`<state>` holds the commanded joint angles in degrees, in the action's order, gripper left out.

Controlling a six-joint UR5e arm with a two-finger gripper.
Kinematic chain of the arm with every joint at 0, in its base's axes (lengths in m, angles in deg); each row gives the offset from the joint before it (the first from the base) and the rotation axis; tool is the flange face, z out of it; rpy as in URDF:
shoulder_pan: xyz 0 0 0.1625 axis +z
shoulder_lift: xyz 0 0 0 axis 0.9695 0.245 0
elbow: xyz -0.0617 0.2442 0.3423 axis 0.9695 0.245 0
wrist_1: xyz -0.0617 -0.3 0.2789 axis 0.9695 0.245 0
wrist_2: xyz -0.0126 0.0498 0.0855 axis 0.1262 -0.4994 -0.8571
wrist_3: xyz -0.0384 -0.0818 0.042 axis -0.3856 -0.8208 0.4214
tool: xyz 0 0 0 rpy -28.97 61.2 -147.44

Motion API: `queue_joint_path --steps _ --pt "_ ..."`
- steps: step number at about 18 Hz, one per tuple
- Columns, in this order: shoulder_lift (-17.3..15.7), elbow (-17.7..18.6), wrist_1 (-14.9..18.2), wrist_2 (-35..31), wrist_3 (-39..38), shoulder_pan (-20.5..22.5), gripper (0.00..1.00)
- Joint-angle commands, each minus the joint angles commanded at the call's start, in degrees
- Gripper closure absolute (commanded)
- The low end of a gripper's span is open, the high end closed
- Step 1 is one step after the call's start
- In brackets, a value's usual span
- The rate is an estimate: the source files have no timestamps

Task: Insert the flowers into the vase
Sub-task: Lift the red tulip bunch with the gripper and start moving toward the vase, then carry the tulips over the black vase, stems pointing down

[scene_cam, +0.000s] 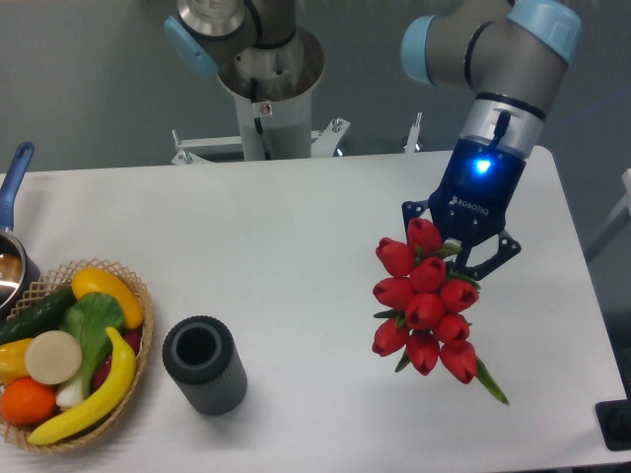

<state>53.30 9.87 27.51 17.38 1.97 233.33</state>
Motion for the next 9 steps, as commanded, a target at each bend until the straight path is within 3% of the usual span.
queue_joint_path --steps 2,6,9 --pt "0.1 -0.5 -0.1 1.0 0.0 -1.5 0.72" --pt "1.9 0.0 -3.0 13.2 0.6 -3.3 0.72" --pt "1.8 1.0 -3.2 19.8 0.6 -4.8 0.72"
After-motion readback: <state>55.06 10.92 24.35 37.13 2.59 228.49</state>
